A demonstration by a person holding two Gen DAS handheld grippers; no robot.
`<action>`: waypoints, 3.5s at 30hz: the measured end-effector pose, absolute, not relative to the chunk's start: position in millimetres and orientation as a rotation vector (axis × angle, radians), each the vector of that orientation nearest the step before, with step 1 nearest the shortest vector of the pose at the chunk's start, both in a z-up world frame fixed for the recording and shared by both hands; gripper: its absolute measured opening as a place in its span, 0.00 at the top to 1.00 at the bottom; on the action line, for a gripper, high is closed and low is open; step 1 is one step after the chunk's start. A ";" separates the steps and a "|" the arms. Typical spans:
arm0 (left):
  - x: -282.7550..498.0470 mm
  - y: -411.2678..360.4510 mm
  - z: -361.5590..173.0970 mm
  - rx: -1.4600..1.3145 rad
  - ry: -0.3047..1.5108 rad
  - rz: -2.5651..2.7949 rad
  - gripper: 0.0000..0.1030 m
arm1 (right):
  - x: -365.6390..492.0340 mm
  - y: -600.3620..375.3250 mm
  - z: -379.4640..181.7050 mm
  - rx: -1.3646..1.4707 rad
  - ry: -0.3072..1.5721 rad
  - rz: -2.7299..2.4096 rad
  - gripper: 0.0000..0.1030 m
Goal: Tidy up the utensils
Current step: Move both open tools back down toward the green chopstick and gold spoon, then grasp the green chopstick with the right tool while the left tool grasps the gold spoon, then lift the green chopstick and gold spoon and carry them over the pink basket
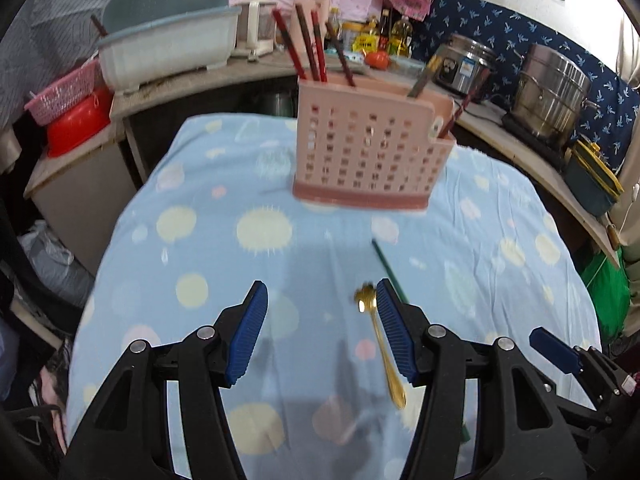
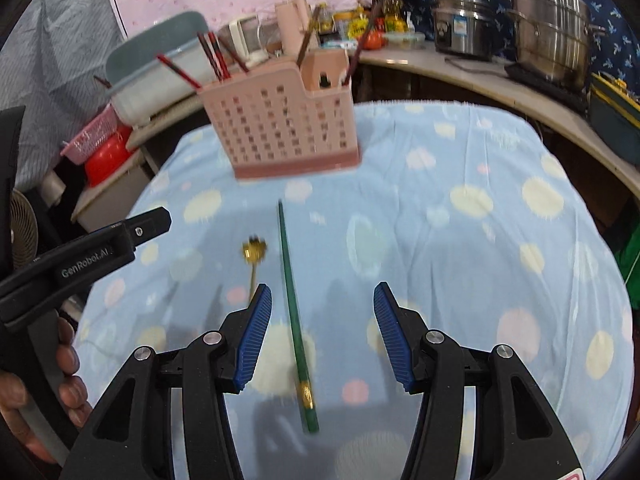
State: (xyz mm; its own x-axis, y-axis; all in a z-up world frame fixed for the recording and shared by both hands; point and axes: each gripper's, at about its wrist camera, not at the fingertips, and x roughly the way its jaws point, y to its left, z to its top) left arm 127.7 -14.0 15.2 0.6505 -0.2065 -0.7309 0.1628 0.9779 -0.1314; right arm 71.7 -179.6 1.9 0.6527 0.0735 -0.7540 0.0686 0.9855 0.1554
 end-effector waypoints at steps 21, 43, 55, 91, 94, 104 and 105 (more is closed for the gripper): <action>79.6 -3.1 -42.8 -0.057 0.943 -0.203 0.48 | 42.7 -157.6 -47.4 0.111 0.968 0.019 0.59; 79.7 -13.5 -47.9 -0.043 0.964 -0.228 0.47 | 45.5 -163.4 -51.5 0.104 0.970 0.001 0.93; 91.0 -40.1 -45.5 -0.050 0.970 -0.286 0.40 | 52.3 -182.2 -50.8 0.162 0.970 -0.020 0.93; 87.1 -35.6 -30.8 -0.023 0.942 -0.295 0.90 | 44.4 -181.6 -24.0 0.194 0.906 0.014 0.93; 85.6 -32.1 -20.6 -0.031 0.924 -0.290 0.90 | 42.7 -181.7 -13.7 0.200 0.884 0.021 0.93; 83.0 -21.3 16.6 -0.069 0.855 -0.291 0.90 | 38.3 -182.4 19.6 0.225 0.818 0.043 0.93; 82.9 -20.1 20.4 -0.073 0.847 -0.291 0.90 | 37.8 -182.1 22.5 0.227 0.812 0.045 0.93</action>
State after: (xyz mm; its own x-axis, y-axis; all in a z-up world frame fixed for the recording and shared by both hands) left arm 82.9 -20.1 20.4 0.6252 -0.2824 -0.7275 0.2245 0.9579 -0.1789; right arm 37.8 -182.1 22.5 0.6882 0.1263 -0.7145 0.0474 0.9748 0.2179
